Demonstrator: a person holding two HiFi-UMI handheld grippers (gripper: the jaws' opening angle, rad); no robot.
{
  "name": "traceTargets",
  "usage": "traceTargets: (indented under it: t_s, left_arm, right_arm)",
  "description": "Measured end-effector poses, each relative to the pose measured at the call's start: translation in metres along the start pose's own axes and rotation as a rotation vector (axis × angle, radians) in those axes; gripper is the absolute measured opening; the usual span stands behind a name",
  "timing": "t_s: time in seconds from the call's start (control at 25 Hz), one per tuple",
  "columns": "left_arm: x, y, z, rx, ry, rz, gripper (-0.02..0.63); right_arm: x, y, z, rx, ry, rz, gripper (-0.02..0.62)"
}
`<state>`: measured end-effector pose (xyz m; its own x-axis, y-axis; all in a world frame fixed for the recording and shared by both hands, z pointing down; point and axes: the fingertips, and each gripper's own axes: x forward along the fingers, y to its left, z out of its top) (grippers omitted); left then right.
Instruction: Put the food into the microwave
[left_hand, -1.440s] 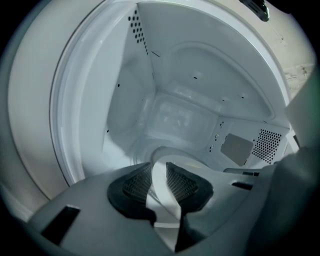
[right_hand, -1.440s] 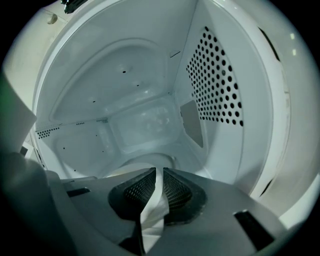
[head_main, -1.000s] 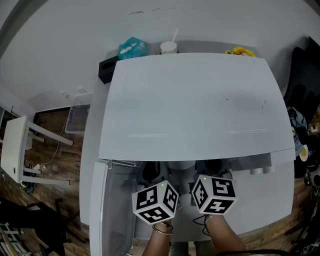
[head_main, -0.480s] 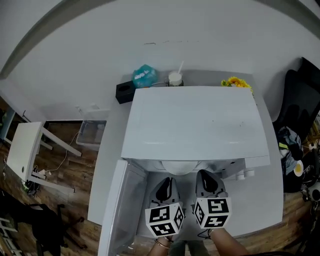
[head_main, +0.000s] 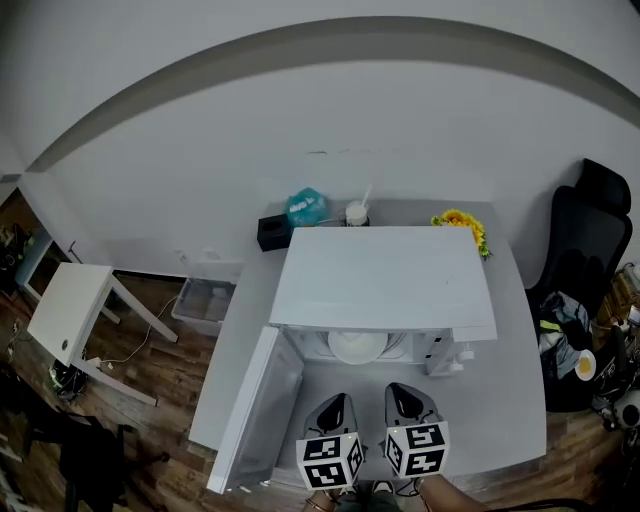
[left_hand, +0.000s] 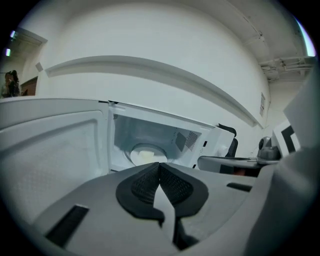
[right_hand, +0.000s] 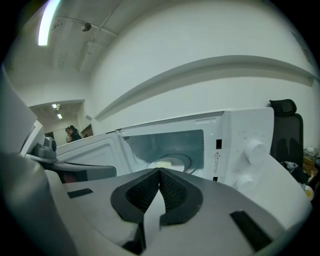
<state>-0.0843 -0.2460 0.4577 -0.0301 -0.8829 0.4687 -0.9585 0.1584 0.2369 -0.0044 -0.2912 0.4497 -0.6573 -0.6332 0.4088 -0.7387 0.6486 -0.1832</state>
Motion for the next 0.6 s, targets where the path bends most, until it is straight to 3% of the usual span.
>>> traceTargets:
  t_s: [0.6]
  left_arm:
    - [-0.065, -0.03, 0.011, 0.057, -0.071, -0.02, 0.003]
  right_arm:
    - [-0.058, 0.027, -0.001, -0.062, -0.024, 0.07, 0.017]
